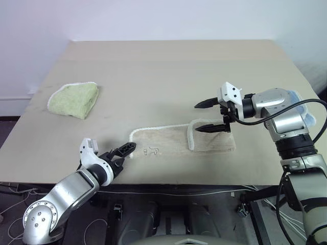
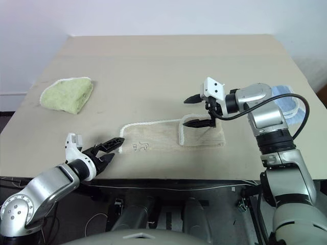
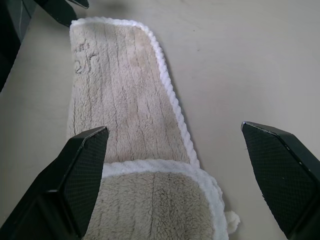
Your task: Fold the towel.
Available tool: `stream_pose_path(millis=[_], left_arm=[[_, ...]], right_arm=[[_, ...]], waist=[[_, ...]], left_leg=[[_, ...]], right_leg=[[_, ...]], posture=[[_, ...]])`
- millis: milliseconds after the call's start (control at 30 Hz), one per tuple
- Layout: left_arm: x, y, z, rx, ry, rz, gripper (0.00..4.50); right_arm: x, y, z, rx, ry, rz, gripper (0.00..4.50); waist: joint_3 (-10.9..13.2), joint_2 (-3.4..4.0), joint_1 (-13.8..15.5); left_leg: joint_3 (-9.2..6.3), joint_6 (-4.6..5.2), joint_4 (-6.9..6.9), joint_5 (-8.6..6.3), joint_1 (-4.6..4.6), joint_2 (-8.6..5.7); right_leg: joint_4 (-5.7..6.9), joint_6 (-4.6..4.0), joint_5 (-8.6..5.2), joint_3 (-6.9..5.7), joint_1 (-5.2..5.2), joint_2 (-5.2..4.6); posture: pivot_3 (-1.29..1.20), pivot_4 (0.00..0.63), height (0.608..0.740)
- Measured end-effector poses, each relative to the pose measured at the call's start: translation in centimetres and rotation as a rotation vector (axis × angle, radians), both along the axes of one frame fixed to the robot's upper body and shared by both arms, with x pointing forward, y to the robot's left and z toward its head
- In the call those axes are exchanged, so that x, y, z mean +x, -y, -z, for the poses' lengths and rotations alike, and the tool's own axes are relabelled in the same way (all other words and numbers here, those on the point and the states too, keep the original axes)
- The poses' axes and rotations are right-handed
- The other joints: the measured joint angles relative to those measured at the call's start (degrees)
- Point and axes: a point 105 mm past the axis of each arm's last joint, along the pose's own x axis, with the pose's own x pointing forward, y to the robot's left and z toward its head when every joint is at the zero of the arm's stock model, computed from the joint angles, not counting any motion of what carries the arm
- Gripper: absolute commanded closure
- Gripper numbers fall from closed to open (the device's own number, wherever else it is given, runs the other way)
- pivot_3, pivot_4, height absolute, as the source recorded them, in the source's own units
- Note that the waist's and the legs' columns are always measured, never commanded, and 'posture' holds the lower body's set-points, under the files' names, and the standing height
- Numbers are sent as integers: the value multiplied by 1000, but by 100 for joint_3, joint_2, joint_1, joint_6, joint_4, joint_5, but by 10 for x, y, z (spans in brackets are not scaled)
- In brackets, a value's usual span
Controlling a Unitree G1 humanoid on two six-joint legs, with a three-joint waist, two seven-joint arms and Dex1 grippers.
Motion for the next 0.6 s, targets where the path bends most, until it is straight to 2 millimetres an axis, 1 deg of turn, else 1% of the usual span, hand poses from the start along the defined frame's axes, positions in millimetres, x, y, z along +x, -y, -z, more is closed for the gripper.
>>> stream_pose_path(millis=[100, 200, 233, 367, 567, 600], left_arm=[[1, 0, 0, -5, 7, 11, 0], [5, 1, 1, -21, 5, 11, 621], [5, 1, 3, -24, 0, 13, 885], [1, 12, 8, -28, -17, 68, 2308], [9, 11, 7, -43, -14, 65, 4362], [10, 10, 5, -44, -5, 62, 4439]], right_arm=[[0, 2, -1, 1, 5, 9, 24], [-1, 6, 0, -4, 8, 22, 0], [-2, 6, 1, -5, 4, 23, 0], [-2, 7, 2, -4, -1, 38, 0], [-2, 9, 4, -1, -1, 52, 0], [-2, 10, 4, -1, -3, 54, 0]], waist=[[0, 0, 1], [0, 0, 19], [0, 0, 12], [0, -1, -12], [1, -1, -11], [1, -1, -11]], left_leg=[[0, 0, 1, 0, 0, 0], [0, 0, 2, 0, 1, 0], [0, 0, 1, 0, 0, 0], [0, 0, -6, 0, -3, 0], [0, 0, -4, 0, -3, 1], [0, 0, -4, 0, -3, 1]], right_leg=[[0, 0, 0, 0, 1, 0], [0, 0, 0, -1, 0, -1], [-1, 0, 0, -1, 1, -1], [-5, 1, 0, 0, -5, -1], [-3, 0, 0, 0, -4, -1], [-5, 0, 0, 0, -3, -1]], posture=[[0, 150, 740], [0, 150, 740], [0, 150, 740], [0, 150, 740], [0, 150, 740], [0, 150, 740]])
